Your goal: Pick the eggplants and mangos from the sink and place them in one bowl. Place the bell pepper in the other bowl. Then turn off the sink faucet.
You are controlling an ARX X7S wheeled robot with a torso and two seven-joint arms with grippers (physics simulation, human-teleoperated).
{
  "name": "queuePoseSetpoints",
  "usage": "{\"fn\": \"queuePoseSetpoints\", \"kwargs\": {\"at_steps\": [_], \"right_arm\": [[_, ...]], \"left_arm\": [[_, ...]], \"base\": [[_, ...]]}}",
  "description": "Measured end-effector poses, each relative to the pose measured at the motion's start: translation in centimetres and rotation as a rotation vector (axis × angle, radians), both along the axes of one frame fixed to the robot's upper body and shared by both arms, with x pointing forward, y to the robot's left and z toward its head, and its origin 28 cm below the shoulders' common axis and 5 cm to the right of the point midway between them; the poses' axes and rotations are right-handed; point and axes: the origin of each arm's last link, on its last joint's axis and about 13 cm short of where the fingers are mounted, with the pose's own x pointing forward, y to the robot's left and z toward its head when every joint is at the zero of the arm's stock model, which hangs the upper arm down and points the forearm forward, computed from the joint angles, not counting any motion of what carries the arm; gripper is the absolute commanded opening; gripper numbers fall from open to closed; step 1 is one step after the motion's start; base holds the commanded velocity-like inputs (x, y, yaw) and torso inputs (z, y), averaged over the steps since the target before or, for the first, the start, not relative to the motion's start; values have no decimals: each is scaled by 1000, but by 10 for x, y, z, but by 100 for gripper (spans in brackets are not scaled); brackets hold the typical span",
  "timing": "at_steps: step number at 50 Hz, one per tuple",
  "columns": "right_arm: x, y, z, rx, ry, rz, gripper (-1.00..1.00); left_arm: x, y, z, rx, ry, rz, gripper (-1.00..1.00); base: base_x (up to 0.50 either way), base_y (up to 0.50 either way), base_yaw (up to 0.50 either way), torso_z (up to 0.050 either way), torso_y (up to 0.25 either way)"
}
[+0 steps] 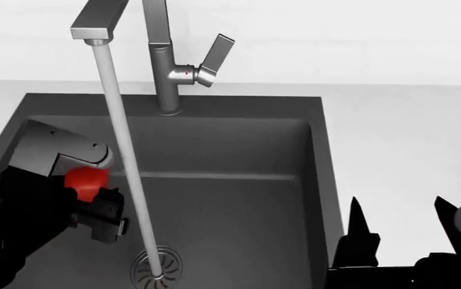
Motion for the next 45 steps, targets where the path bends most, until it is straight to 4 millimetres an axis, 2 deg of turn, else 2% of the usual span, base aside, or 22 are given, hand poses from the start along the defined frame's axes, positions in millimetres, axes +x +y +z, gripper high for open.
{"fn": "queuePoseSetpoints", "kwargs": {"at_steps": [13,22,36,45], "right_arm": [[2,2,4,-7,-4,7,100],[4,3,5,-9,-5,10,100],[5,4,5,-9,-6,13,100],[6,5,5,-10,-14,16,100]], "left_arm": [[-25,11,20,-83,-133,-75,-100],[-38,16,26,-123,-176,-105,-100],[-46,19,26,-144,-193,-115,-100],[-50,21,32,-146,-254,-107,-100]], "base": [[0,0,0,0,10],[0,0,0,0,249],[1,0,0,0,250],[0,0,0,0,4]]}}
